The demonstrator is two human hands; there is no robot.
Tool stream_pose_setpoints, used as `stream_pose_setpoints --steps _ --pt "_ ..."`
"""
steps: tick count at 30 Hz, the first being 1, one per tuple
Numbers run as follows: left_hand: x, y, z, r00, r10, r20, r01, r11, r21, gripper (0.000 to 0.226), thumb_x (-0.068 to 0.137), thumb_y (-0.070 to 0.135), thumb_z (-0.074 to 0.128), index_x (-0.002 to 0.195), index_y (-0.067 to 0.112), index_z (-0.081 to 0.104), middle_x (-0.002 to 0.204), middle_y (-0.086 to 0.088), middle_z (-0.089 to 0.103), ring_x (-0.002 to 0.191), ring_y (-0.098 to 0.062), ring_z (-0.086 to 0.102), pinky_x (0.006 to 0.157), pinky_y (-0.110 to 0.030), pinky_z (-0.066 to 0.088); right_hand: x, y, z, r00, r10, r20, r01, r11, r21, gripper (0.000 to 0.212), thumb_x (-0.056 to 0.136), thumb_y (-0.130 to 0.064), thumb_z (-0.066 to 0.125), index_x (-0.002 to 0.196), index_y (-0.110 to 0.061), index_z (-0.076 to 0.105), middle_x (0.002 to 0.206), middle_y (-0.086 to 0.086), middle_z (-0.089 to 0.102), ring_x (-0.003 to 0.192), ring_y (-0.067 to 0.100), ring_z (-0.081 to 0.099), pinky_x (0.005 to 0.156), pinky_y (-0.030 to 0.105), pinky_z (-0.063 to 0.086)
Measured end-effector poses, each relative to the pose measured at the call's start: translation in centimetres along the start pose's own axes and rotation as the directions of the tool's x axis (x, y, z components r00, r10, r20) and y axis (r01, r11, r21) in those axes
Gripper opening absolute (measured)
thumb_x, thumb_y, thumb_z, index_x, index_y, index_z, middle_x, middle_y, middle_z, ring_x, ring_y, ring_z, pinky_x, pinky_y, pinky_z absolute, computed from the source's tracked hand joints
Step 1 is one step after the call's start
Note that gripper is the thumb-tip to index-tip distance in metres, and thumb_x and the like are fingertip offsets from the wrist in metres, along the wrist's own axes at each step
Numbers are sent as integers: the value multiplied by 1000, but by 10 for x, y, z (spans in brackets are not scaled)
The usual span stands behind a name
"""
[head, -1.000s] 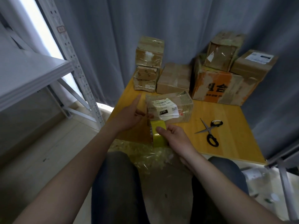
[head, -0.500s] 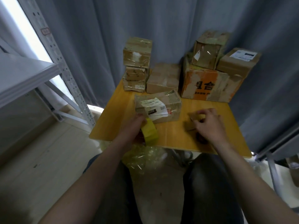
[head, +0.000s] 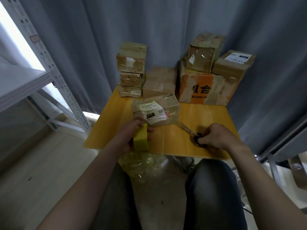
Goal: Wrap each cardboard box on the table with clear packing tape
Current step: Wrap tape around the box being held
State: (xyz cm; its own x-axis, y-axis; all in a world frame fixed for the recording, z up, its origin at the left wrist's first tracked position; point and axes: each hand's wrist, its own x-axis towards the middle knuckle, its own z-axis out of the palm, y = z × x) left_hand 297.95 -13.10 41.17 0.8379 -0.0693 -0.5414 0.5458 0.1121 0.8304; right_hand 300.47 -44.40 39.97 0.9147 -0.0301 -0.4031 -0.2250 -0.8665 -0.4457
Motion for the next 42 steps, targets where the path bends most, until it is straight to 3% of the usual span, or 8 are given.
stream_pose_setpoints --steps 5,12,19,22,28,32,38,42 --pt "-7 -10 -7 993 107 -56 -106 994 18 28 104 22 51 110 1 68 84 -11 73 56 -19 65 55 -29 57 -10 -30 0 878 -334 343 230 922 310 24 90 -22 78 113 -16 74 61 -8 65 54 10 57 56 30 52" --pt "-15 -22 -14 987 138 -86 -134 990 51 32 103 31 58 117 3 66 87 -11 77 59 -19 67 54 -29 56 6 -86 -12 776 -308 551 243 951 189 73 62 -54 84 125 -23 65 83 6 57 67 12 56 56 24 52" --pt "-18 -25 -7 987 153 -45 -154 988 -16 30 103 28 57 97 2 72 86 -18 70 57 -21 63 56 -31 55 21 -126 -16 735 -309 604 298 947 121 71 66 -45 83 126 -10 66 64 -9 65 62 7 57 54 23 55" --pt "-19 -24 -6 985 159 -67 -162 986 -36 33 103 29 57 87 5 72 84 -18 69 55 -19 63 56 -31 55 31 -127 -12 733 -328 595 301 942 149 55 71 -43 85 112 -9 72 76 -1 67 62 11 57 55 26 57" --pt "-16 -27 -6 984 164 -72 -167 985 -32 34 104 26 55 122 -3 58 81 -11 74 55 -20 64 56 -31 55 37 -124 -14 757 -265 597 285 956 63 34 80 -47 84 99 -19 77 85 1 70 62 9 56 56 28 58" --pt "-14 -28 -7 982 175 -74 -177 984 -23 35 105 26 54 126 -1 56 81 -10 75 55 -21 64 58 -30 55 39 -131 -13 735 -270 622 280 956 85 54 77 -49 84 118 -16 73 92 3 70 63 9 56 56 27 57" --pt "-13 -32 -6 976 185 -112 -191 981 -41 35 102 21 56 130 -1 50 79 -12 75 52 -24 63 60 -32 53 36 -135 -18 778 -177 603 291 952 -95 56 77 -56 82 115 -16 71 93 -1 72 69 11 55 55 25 50" --pt "-17 -36 -3 973 200 -118 -206 978 -37 35 101 19 58 128 -1 49 80 -16 74 54 -27 63 60 -33 52 36 -140 -16 740 -190 645 283 958 -43 47 76 -56 81 104 -19 72 91 1 70 64 9 53 48 23 47"
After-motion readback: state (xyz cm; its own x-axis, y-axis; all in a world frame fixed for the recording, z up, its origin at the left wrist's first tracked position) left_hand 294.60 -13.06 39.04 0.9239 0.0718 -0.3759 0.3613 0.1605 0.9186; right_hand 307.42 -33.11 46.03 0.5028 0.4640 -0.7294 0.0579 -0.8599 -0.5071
